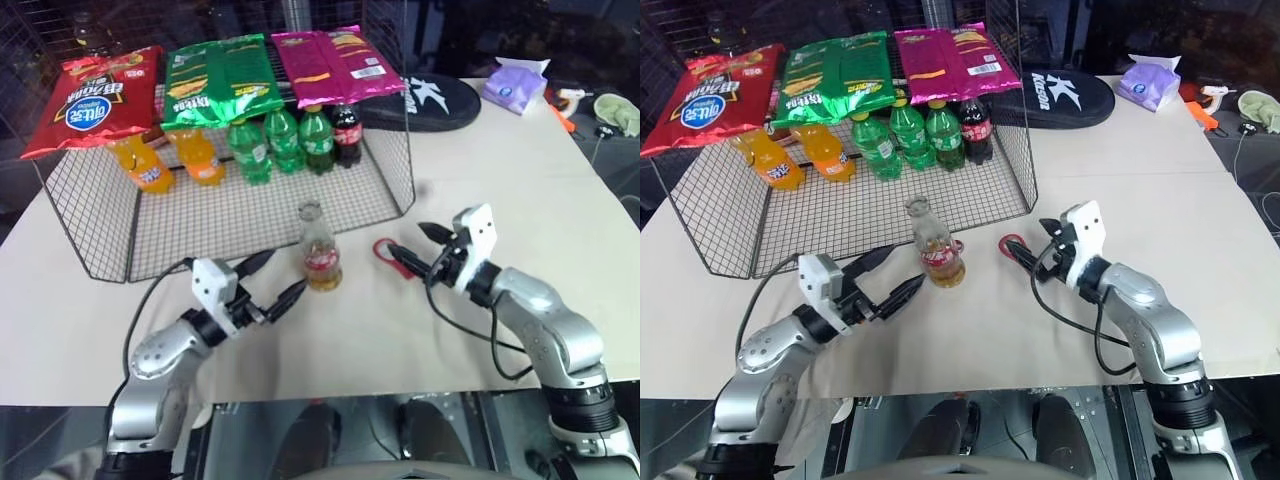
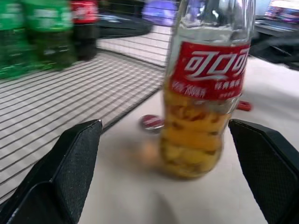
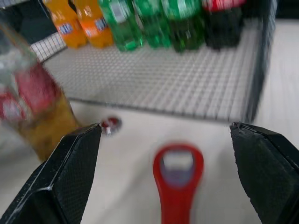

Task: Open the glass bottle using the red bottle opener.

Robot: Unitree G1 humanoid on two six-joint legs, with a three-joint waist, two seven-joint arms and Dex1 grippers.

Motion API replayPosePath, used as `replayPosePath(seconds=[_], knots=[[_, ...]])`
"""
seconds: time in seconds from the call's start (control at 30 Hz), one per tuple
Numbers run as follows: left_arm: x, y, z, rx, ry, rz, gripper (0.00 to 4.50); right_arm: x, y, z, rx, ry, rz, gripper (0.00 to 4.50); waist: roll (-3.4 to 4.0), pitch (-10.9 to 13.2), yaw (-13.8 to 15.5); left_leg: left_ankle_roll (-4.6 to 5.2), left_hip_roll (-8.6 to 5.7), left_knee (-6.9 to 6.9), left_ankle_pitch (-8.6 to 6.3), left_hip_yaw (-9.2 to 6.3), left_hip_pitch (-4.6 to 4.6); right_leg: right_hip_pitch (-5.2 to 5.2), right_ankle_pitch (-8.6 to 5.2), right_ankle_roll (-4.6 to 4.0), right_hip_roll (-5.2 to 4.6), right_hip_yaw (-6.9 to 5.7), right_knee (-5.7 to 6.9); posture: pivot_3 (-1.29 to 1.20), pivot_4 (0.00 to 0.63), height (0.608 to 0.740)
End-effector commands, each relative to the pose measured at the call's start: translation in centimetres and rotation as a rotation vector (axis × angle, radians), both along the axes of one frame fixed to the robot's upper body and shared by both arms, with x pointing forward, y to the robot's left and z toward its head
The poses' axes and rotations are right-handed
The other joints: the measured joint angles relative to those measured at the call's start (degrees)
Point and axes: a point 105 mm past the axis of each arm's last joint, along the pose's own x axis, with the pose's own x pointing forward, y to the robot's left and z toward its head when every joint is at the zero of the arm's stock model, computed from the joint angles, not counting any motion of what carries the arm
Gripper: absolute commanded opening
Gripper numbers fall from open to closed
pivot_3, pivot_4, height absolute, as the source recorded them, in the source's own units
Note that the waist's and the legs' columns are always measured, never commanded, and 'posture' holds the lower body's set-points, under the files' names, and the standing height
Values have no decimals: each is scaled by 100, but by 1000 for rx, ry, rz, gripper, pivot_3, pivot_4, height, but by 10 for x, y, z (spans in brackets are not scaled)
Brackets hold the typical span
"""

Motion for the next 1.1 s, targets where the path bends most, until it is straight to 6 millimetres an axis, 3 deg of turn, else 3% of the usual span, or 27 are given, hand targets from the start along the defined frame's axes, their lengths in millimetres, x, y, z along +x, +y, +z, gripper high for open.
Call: replayPosePath(seconds=[0.03,0.3,0.6,0.77,0.93,1.1], knots=[[4,-5,2,23,-30,-27,4500,-3,18,18,13,-89,37,4439,0,0,-2,0,0,-1,0,0,-1,-1,0,0,0,0,0,0,150,740],[9,-11,3,26,-44,-56,4500,-3,28,18,17,-104,47,4439,0,0,0,0,-2,1,0,0,-2,-2,0,0,-1,0,0,0,150,740],[4,-9,2,22,-37,-56,4500,-5,19,12,14,-90,32,4439,0,0,-5,0,-2,1,0,0,-1,-3,0,0,-1,1,3,0,150,740],[-8,2,2,2,3,-46,4500,-23,-10,-4,-9,-70,41,4439,-1,-1,11,0,-2,1,0,-1,-3,-2,0,0,-3,0,0,0,150,740],[-21,14,-11,39,89,-14,4500,-42,-46,-27,-116,-50,27,4439,0,0,4,2,-1,2,-1,1,0,1,0,0,-5,3,1,0,150,740],[-28,36,-22,99,137,50,4500,-64,-95,-54,-235,-3,-8,4439,0,-2,14,13,4,1,-7,5,14,11,0,0,0,3,3,0,150,740]])
